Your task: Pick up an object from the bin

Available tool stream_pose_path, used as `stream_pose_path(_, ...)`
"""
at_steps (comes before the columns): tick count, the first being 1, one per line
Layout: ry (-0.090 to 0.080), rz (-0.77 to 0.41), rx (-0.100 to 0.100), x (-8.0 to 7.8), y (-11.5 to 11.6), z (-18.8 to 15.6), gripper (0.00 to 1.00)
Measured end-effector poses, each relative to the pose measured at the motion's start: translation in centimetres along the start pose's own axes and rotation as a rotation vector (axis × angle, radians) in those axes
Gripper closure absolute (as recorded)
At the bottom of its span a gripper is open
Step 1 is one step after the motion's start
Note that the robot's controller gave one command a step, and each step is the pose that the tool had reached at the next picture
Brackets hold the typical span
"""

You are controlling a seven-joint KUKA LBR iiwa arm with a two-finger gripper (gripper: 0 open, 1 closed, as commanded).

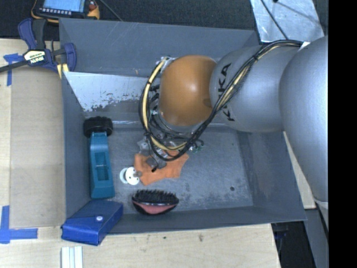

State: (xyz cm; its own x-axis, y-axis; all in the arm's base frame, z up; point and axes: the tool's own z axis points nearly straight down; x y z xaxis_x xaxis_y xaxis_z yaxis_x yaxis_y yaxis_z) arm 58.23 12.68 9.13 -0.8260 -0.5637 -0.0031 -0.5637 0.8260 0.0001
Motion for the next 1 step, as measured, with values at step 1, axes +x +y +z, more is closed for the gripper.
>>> stream_pose_path(1,0.006,-0.02,-0.002,0.76,-0.68,-5.35,1.0)
